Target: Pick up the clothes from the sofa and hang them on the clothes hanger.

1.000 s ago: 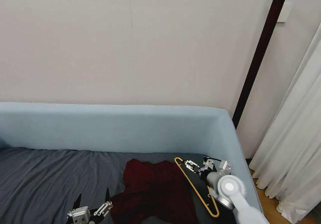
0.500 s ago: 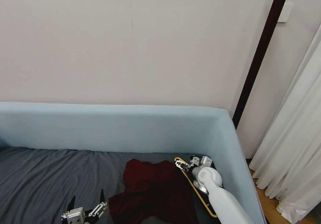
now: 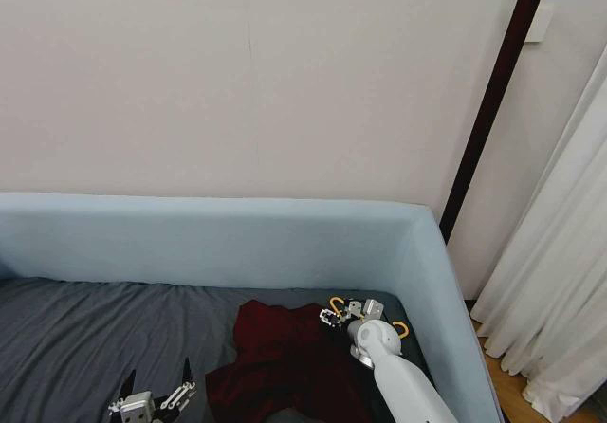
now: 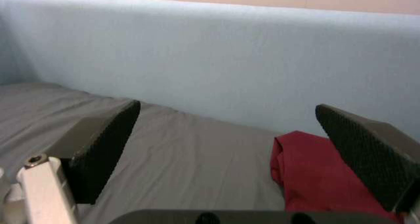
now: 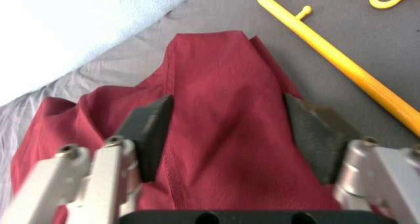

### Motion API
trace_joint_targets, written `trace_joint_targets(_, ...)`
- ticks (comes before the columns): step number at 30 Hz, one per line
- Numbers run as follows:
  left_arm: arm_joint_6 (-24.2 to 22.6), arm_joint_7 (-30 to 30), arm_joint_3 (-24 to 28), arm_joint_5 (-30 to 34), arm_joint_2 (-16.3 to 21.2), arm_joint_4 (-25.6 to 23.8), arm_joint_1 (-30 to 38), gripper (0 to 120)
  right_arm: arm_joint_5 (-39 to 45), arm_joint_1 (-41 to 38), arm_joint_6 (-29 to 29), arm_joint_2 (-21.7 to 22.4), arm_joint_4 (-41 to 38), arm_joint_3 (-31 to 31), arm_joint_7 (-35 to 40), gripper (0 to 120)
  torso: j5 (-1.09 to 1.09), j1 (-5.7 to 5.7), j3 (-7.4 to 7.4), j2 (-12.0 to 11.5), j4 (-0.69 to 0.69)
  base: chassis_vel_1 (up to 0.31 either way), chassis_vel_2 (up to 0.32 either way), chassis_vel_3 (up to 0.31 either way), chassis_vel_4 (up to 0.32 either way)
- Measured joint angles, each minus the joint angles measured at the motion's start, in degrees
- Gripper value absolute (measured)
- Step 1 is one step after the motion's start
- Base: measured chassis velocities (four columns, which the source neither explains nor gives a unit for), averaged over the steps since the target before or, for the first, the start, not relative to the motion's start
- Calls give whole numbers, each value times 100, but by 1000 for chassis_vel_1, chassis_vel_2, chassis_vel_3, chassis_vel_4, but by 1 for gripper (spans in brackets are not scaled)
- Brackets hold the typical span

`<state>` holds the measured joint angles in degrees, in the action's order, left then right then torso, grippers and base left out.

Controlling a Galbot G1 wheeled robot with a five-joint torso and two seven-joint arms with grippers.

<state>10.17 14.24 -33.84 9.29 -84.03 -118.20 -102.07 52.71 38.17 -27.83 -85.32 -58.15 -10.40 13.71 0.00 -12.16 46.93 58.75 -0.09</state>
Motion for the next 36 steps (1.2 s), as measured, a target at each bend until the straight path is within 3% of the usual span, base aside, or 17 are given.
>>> trace_joint_targets(9, 9, 30, 57, 1, -30, 22, 4, 100, -356, 72, 213, 9, 57, 65, -185, 25, 0, 0, 0, 0, 0, 0, 0, 0, 0)
trace_joint_targets(17, 32, 52, 104, -8, -39, 65, 18, 100, -391, 196, 514, 89, -89, 141, -285, 0, 0, 0, 0, 0, 1, 0, 0, 0, 0)
trace_joint_targets(21, 32, 73, 104, -8, -29, 85, 57, 100, -257, 323, 867, 187, -364, 222, -598, 0, 1, 0, 0, 0, 1, 0, 0, 0, 0)
trace_joint_targets(25, 32, 87, 109, 6, 9, 108, 95, 100, 184, 591, 1511, 509, -1216, 458, -1097, 0, 2, 0, 0, 0, 1, 0, 0, 0, 0)
trace_joint_targets(28, 31, 98, 98, 84, 75, 137, 159, 100, 554, 746, 1989, 995, -2234, 732, -1416, 0, -1, 1, 0, 0, -1, 0, 0, 0, 0)
trace_joint_targets(32, 28, 110, 111, 149, 110, 208, 258, 100, 1098, 558, 2501, 1468, -3234, 1076, -1510, 0, 1, 2, 0, 0, 1, 0, 0, 0, 0)
trace_joint_targets(36, 16, 112, 158, 166, 117, 241, 317, 100, 1472, 172, 2829, 1748, -3680, 1269, -1540, 0, 1, 1, 0, 0, 2, 0, 0, 0, 0)
